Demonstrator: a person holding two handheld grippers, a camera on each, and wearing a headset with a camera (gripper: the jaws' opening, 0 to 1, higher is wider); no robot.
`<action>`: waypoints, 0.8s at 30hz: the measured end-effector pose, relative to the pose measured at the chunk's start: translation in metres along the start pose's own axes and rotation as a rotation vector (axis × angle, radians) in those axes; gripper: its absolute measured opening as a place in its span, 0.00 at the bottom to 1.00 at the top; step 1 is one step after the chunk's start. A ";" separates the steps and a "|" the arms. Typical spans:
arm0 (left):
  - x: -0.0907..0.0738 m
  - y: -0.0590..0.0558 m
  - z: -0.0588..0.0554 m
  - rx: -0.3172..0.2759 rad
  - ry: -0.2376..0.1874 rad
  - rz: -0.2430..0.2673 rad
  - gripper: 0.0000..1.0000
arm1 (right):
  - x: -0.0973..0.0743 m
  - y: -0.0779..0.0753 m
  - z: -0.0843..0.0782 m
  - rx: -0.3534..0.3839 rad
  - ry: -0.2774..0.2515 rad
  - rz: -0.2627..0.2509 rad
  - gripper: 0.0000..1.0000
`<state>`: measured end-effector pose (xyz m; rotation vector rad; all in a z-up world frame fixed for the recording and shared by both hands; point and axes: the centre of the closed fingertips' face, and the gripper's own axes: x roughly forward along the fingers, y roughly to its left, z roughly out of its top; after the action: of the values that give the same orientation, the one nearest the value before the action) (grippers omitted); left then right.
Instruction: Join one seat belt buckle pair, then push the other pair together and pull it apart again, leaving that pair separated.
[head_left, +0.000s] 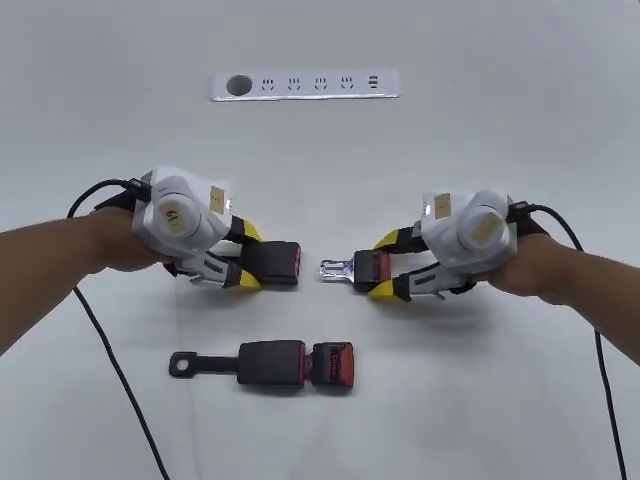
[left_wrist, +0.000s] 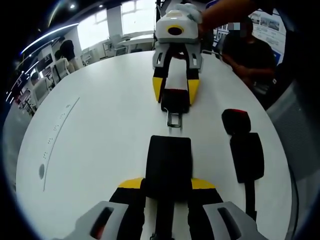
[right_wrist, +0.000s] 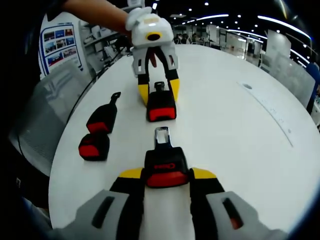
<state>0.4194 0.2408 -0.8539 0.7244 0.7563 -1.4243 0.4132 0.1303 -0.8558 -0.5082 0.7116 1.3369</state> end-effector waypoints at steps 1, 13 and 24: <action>0.000 0.000 0.000 0.000 0.001 0.000 0.33 | 0.002 0.001 0.002 0.002 0.001 -0.002 0.35; 0.001 0.001 0.000 -0.004 0.007 0.003 0.33 | 0.018 0.000 0.016 0.008 -0.010 -0.014 0.35; 0.002 0.000 0.000 -0.006 0.016 0.004 0.33 | 0.026 0.003 0.020 -0.001 0.010 -0.006 0.35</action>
<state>0.4196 0.2398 -0.8556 0.7325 0.7709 -1.4140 0.4158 0.1628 -0.8602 -0.5179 0.7172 1.3299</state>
